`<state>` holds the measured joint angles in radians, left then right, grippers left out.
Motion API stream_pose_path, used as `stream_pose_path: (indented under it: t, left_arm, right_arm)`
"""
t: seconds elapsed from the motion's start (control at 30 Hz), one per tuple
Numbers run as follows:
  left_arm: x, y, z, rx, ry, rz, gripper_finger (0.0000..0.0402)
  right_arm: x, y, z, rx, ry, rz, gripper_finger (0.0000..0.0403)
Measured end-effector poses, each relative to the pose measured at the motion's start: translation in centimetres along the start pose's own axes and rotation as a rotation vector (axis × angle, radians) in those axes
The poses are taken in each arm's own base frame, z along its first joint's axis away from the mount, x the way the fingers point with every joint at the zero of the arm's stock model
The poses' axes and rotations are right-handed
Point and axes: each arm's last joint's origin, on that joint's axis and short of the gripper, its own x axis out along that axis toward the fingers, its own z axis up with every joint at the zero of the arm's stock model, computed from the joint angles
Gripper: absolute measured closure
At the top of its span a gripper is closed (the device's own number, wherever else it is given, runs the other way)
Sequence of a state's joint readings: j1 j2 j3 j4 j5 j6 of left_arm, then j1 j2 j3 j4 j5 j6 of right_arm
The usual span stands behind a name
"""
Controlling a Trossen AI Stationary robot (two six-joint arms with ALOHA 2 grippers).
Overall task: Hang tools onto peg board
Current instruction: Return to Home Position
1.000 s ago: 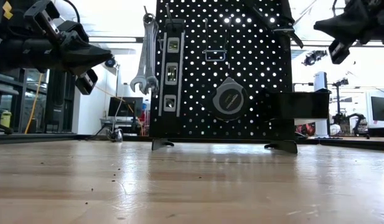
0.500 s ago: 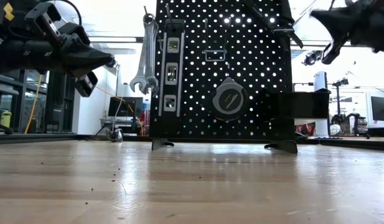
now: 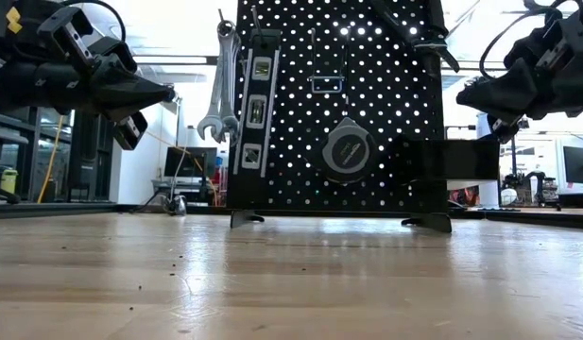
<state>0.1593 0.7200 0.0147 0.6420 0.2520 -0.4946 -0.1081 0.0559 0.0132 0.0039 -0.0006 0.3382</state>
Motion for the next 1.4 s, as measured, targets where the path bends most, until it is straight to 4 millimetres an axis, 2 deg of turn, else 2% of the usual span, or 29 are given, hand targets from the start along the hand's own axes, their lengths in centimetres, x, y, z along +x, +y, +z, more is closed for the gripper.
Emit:
stream_pose_path:
  t: [0.23,0.4,0.63,0.73,1.03,1.4]
  left_arm:
    - [-0.8,-0.4,0.4,0.008,-0.029,-0.015,0.0401]
    - [-2.6,-1.4,1.2,0.036,-0.119,-0.065,0.0401]
    - [-4.7,-1.9,1.4,0.058,-0.205,-0.083,0.0401]
    - [-4.7,-1.2,0.6,0.031,-0.129,-0.014,0.0401]
    - [-4.6,-0.9,0.5,0.018,-0.159,0.091,0.0401]
    - [-4.5,-1.2,0.3,0.018,-0.138,0.061,0.0401]
  right_arm:
    - [-0.4,0.5,0.3,0.000,-0.041,0.060,0.0403]
    - [-0.5,1.5,0.4,0.003,-0.065,0.163,0.0402]
    - [-0.5,1.6,-0.1,0.000,-0.007,0.177,0.0402]
    - [-0.5,1.6,-0.1,0.000,-0.011,0.179,0.0402]
    - [-0.5,1.6,-0.1,0.000,-0.009,0.177,0.0402]
    - [-0.4,1.6,-0.2,-0.001,0.006,0.172,0.0402]
